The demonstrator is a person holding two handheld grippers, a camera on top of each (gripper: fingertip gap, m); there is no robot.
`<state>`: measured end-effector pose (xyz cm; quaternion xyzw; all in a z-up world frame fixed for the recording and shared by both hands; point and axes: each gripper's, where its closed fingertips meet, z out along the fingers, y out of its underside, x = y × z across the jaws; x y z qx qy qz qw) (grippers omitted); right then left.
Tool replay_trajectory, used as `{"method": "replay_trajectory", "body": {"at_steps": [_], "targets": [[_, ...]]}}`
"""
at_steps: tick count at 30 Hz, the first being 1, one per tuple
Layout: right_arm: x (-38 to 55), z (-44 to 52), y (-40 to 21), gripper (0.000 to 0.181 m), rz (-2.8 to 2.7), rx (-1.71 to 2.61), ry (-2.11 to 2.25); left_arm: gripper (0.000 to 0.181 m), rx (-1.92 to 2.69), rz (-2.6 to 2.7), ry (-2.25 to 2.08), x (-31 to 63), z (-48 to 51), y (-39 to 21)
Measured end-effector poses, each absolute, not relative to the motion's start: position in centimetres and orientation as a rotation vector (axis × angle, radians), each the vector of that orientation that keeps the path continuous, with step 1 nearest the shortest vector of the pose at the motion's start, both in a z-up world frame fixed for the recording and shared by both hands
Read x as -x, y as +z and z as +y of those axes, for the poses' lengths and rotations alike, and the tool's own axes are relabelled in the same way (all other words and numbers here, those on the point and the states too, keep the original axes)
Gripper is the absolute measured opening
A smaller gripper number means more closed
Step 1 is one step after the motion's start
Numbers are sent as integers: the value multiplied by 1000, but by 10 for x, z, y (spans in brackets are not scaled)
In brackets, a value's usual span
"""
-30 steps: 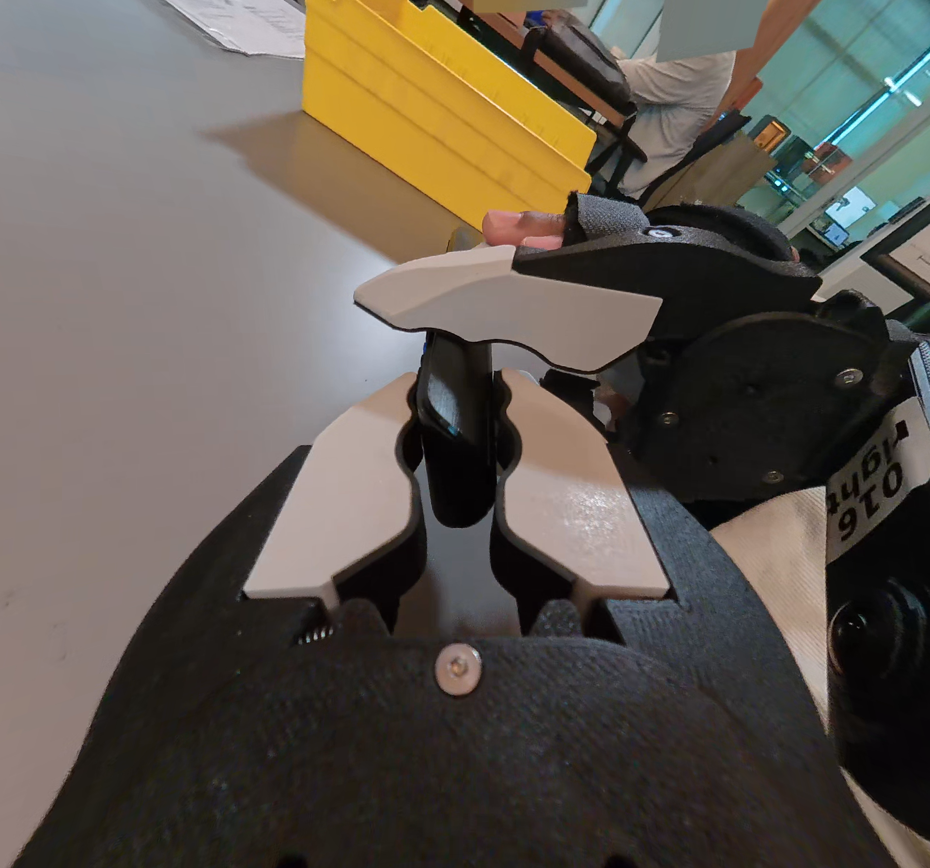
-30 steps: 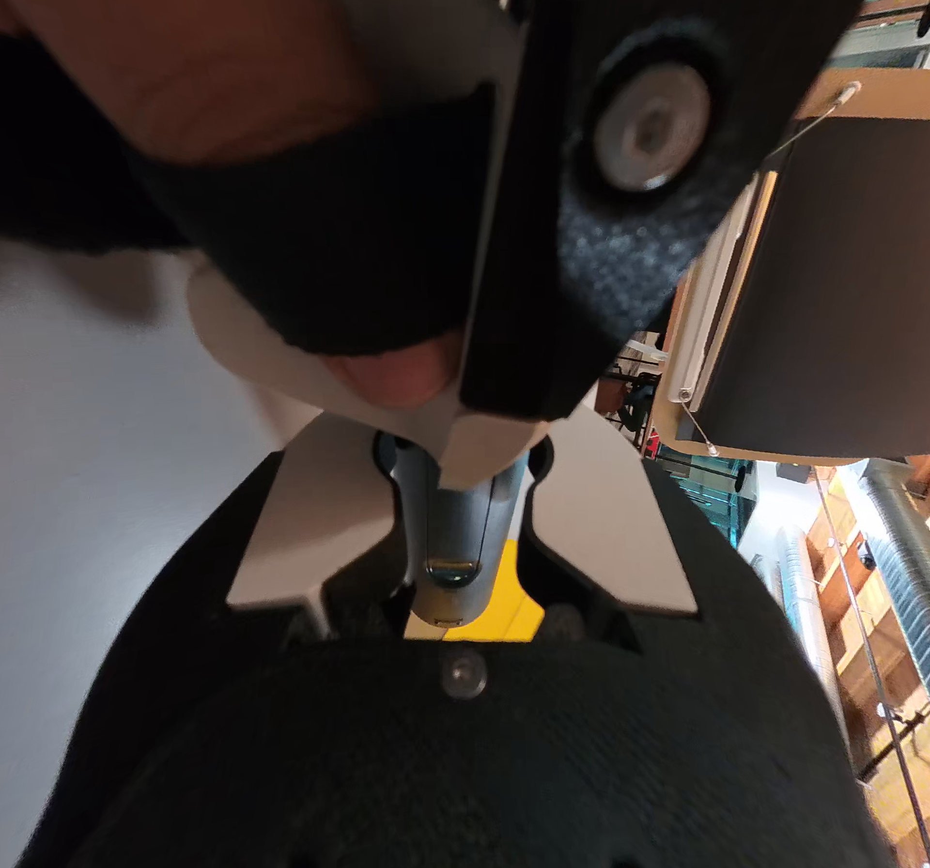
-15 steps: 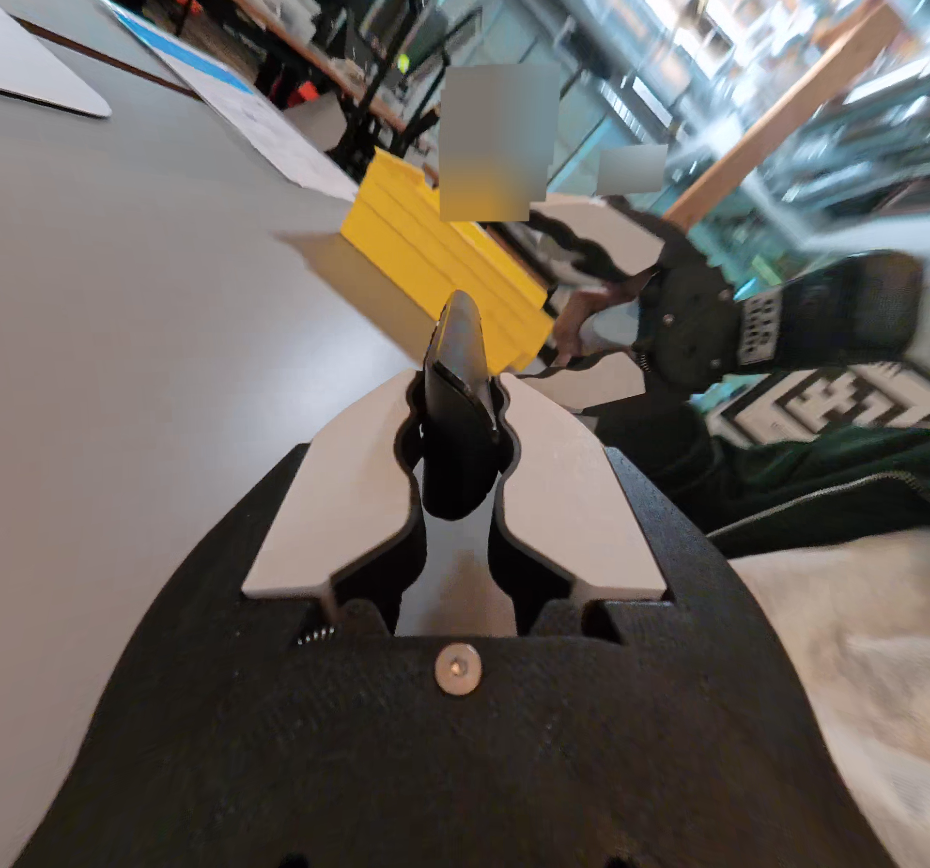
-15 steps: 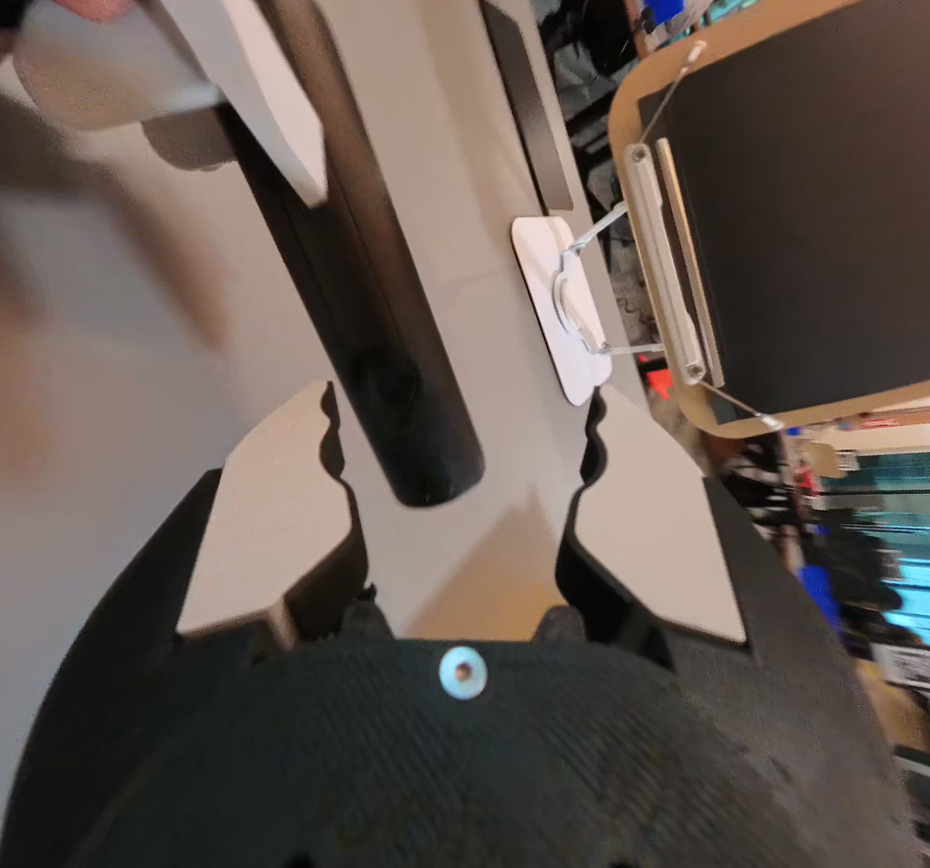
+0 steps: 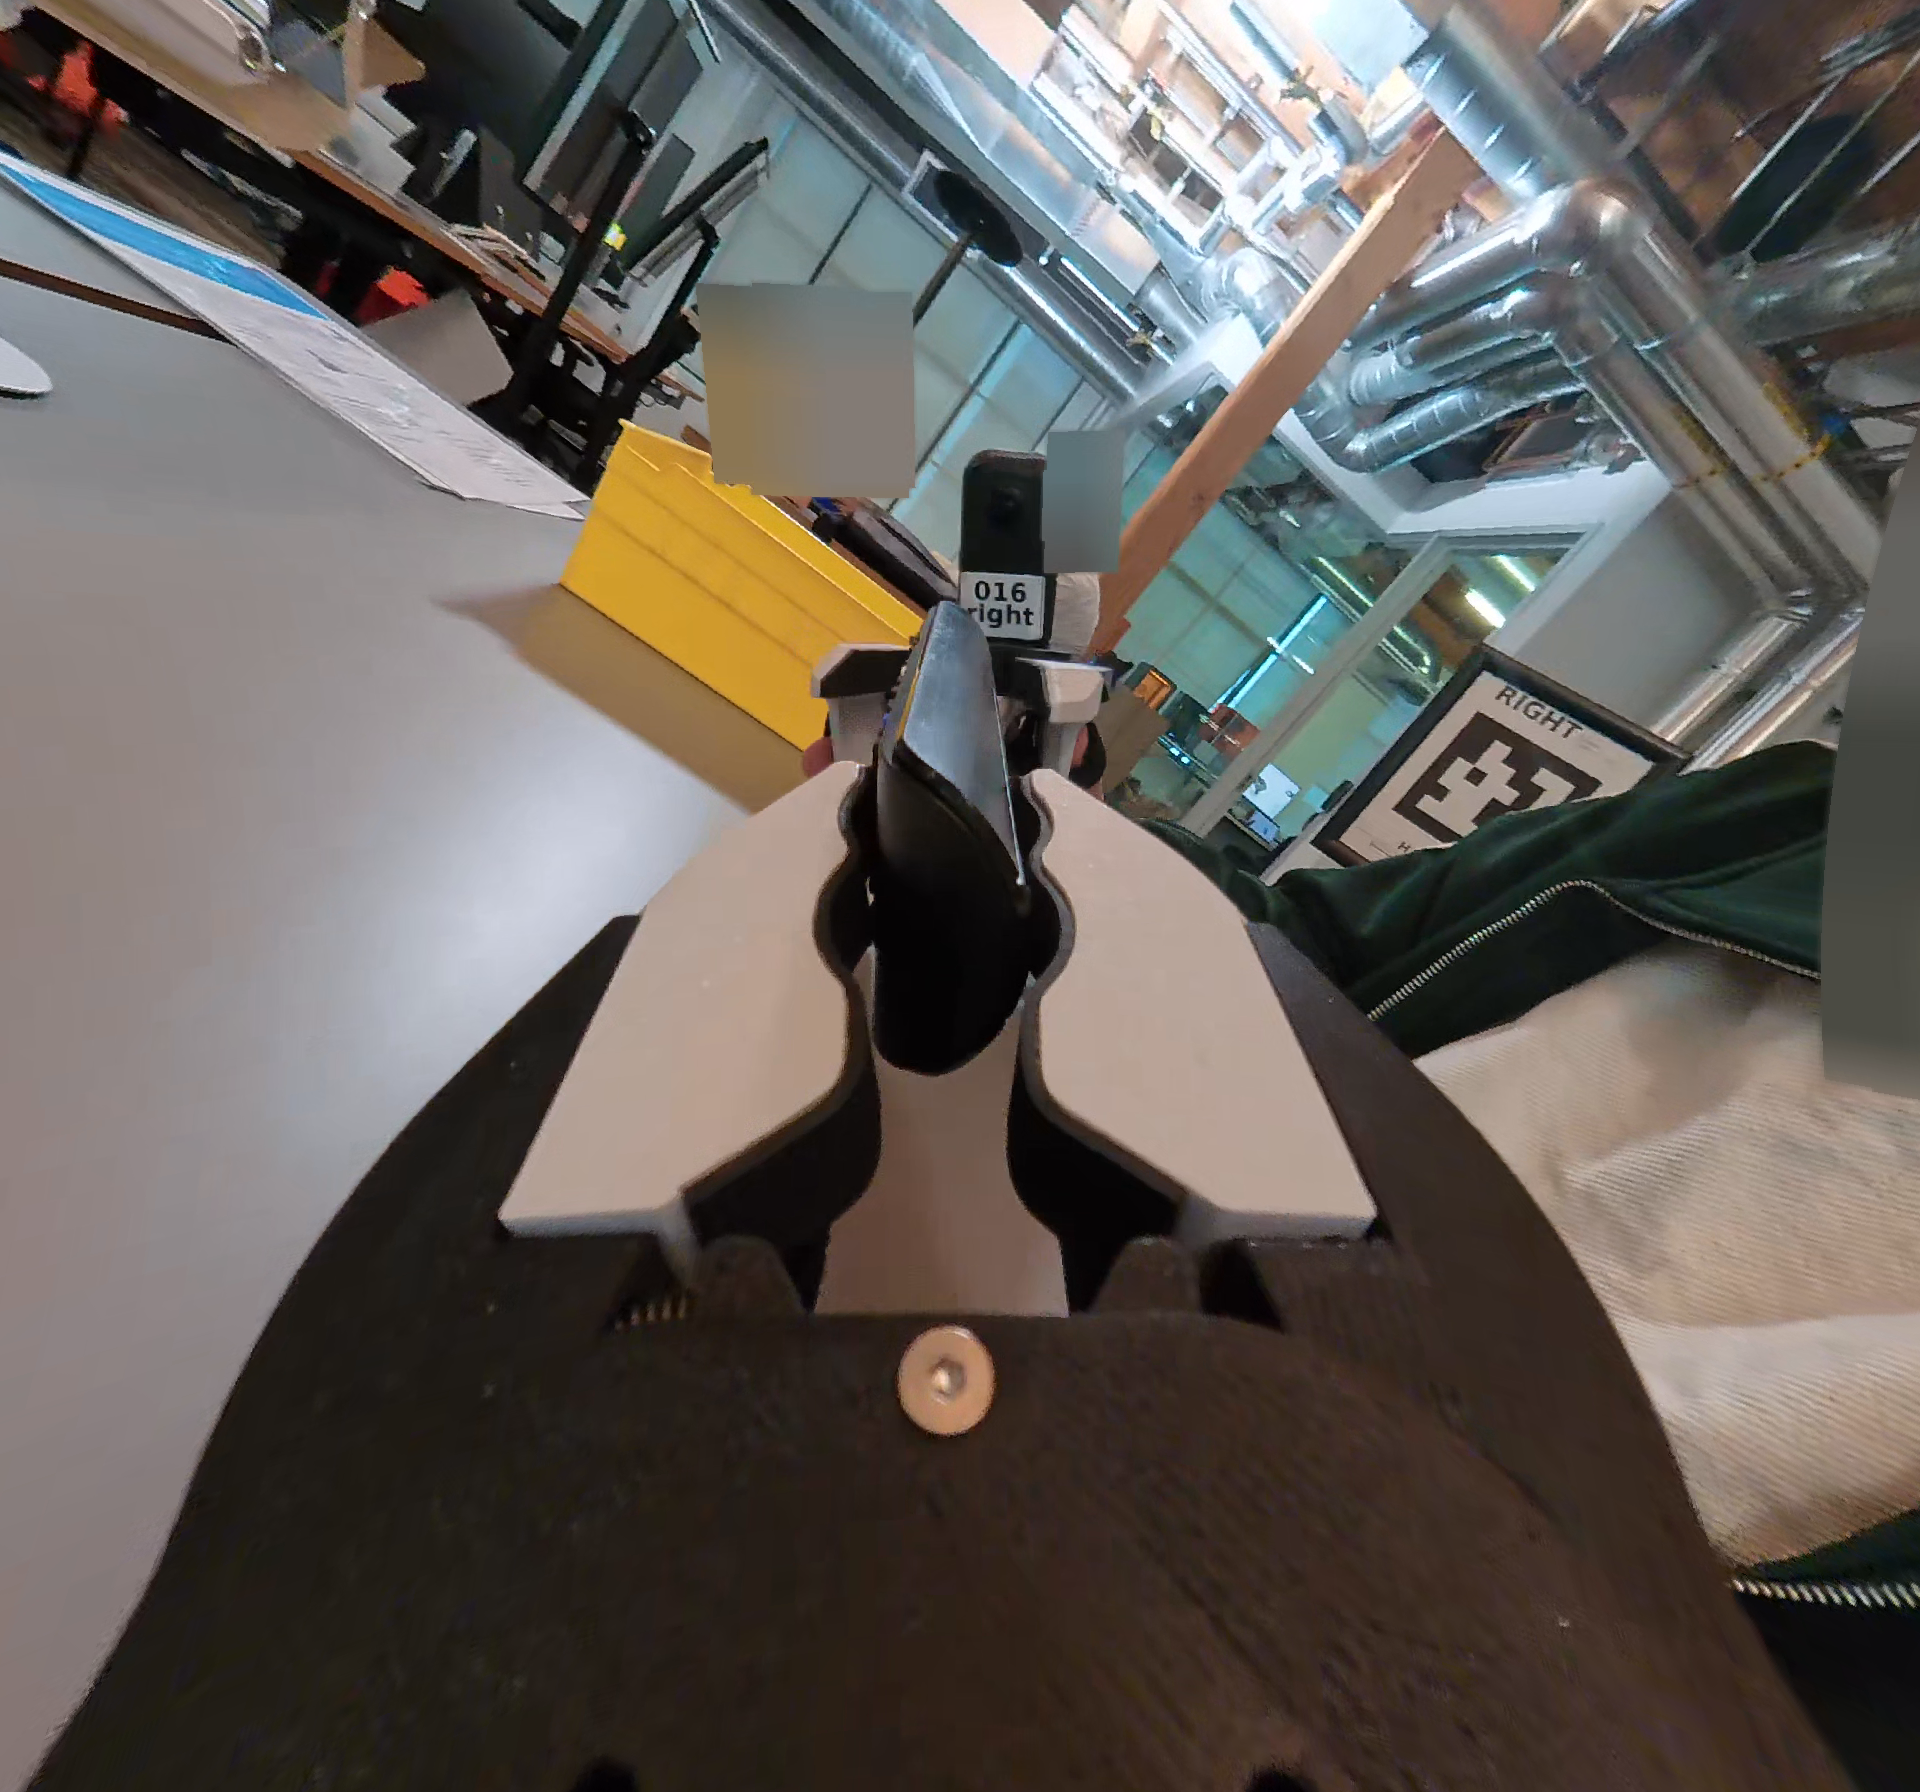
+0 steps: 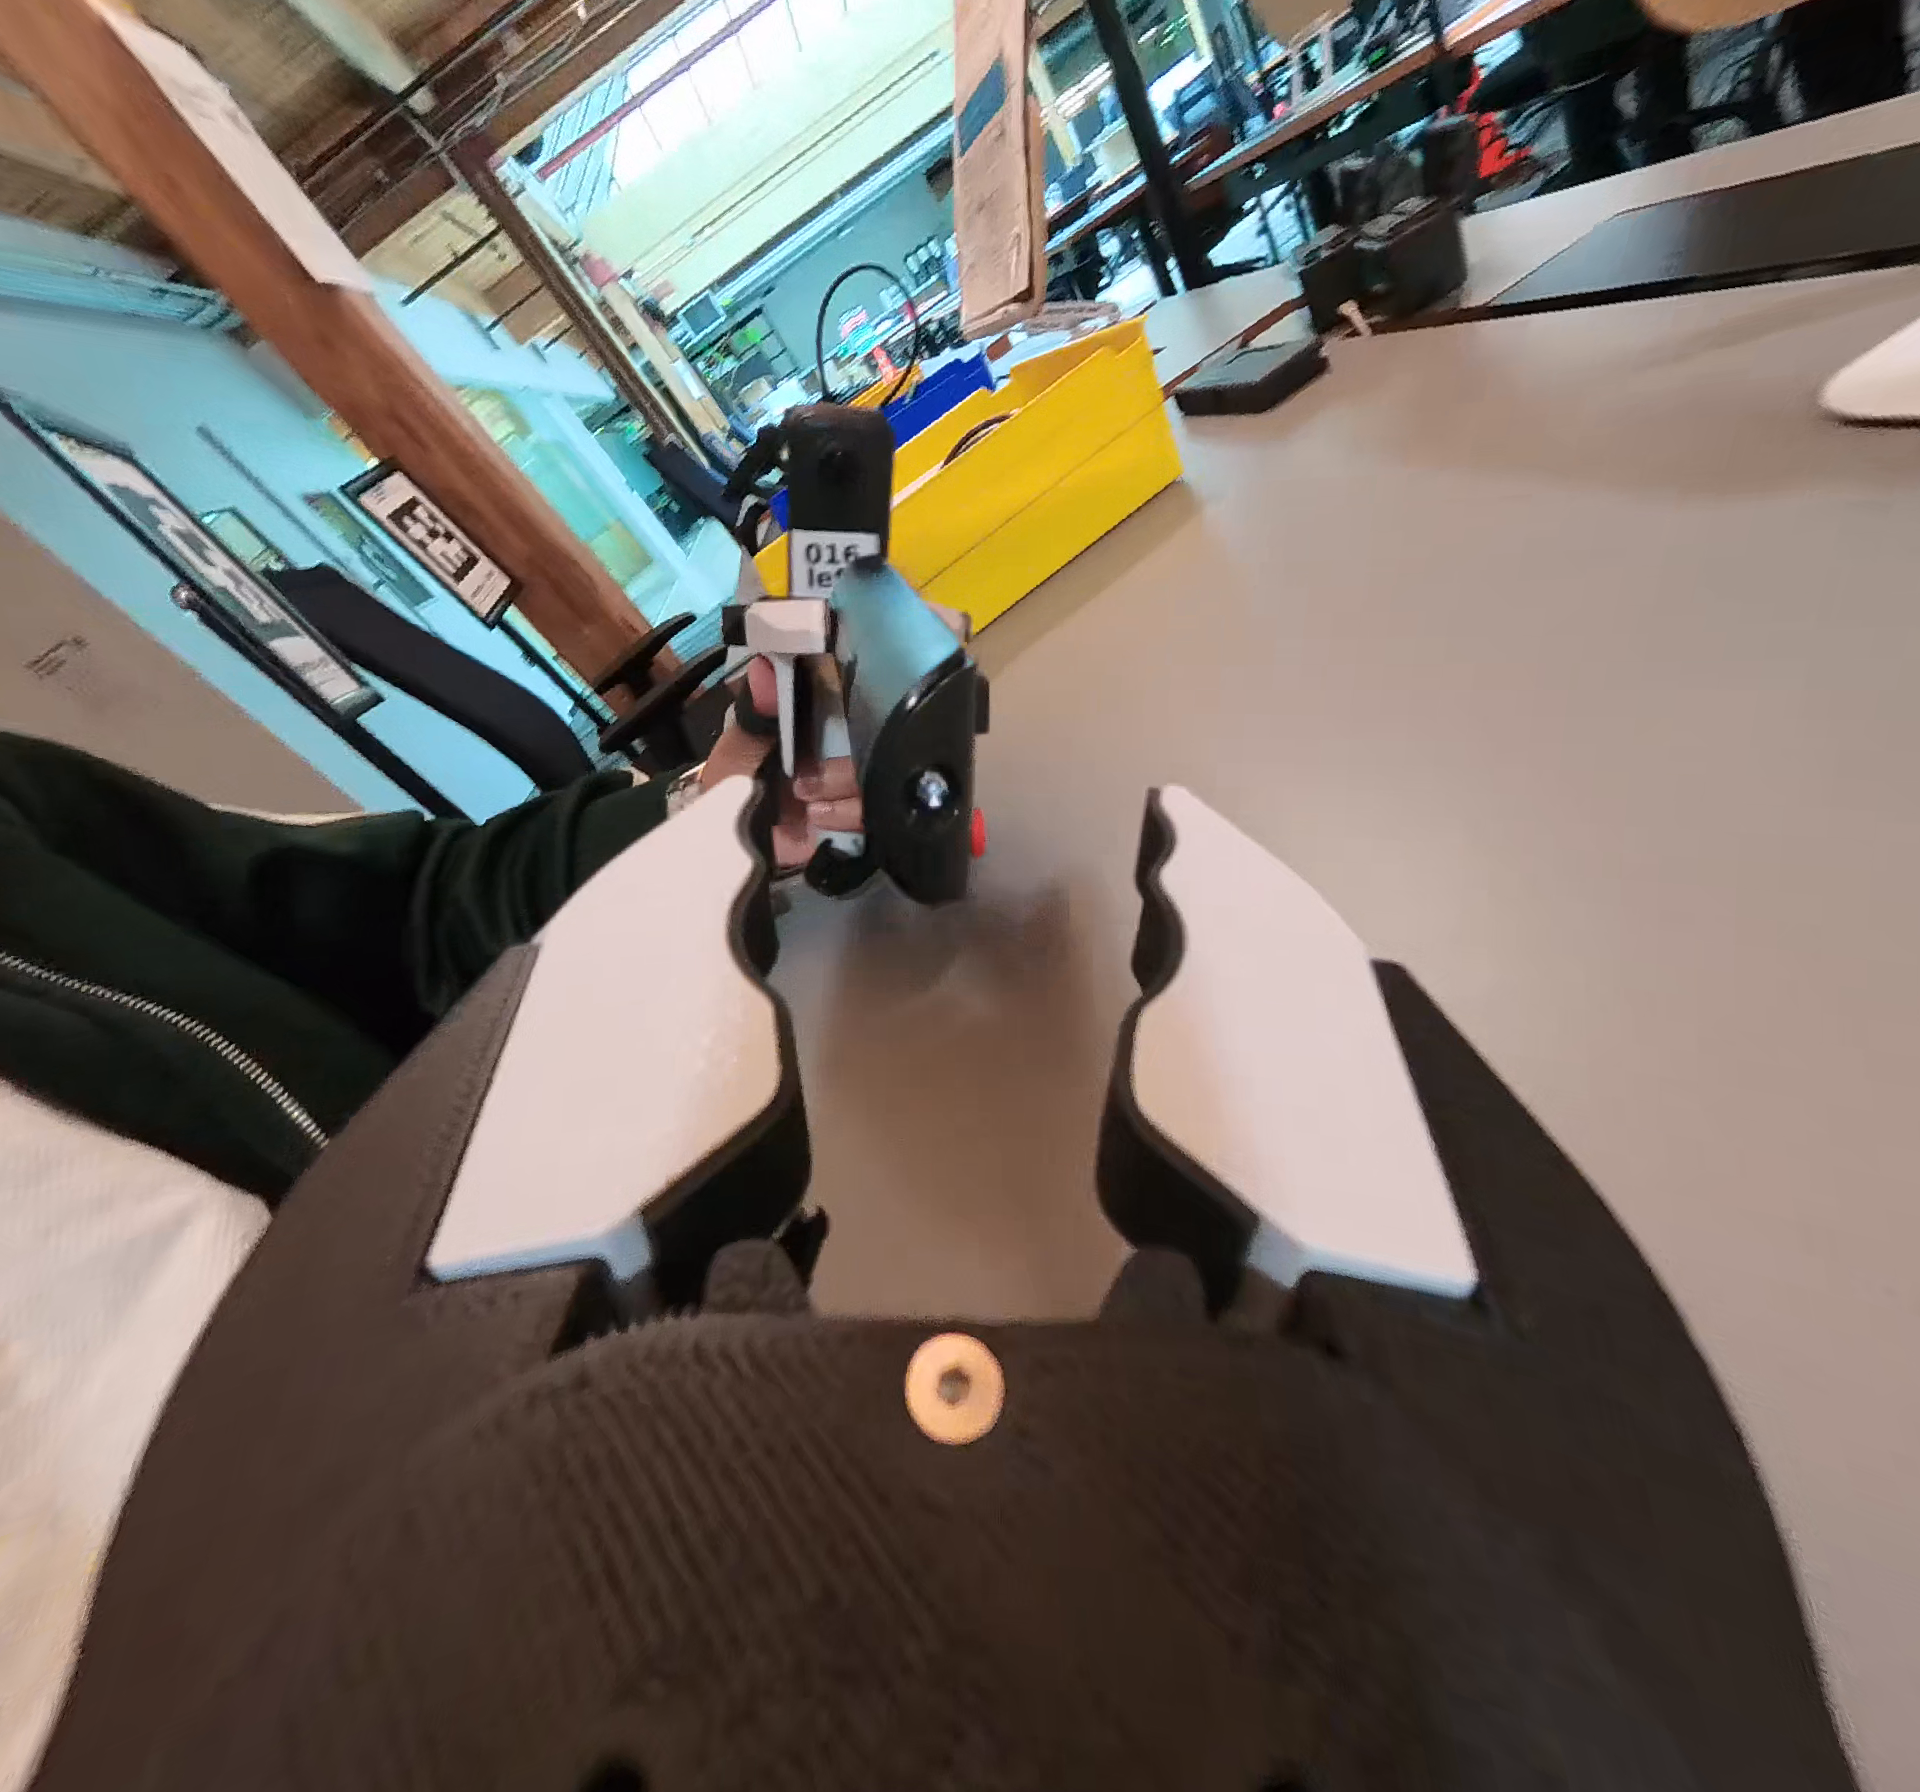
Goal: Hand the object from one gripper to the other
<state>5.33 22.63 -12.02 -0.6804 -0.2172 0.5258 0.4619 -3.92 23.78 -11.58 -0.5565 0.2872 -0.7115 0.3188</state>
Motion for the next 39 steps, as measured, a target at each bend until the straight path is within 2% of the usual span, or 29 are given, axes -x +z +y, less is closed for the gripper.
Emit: {"method": "replay_trajectory", "body": {"at_steps": [5,10,13,20,22,23,25,39], "targets": [[-37,217,-122,54,-561,1665,1366,24,1465,804,-1891,32,228,-118],[-28,215,-127,49,-558,1673,1375,24,1495,785,-1890,22,226,-123],[-25,214,-126,27,-574,1661,1372,24,1482,766,-1919,20,223,-121],[-25,211,-119,25,-568,1632,1417,27,1401,746,-1907,22,222,-112],[-26,211,-115,25,-558,1616,1438,60,1368,660,-1923,24,229,-106],[-28,211,-112,25,-537,1599,1456,70,1361,621,-1921,26,233,-105],[-35,214,-105,24,-472,1557,1502,77,1354,569,-1915,30,240,-105],[-62,231,-108,24,-343,1547,1490,68,1459,649,-1846,24,239,-122]]}}
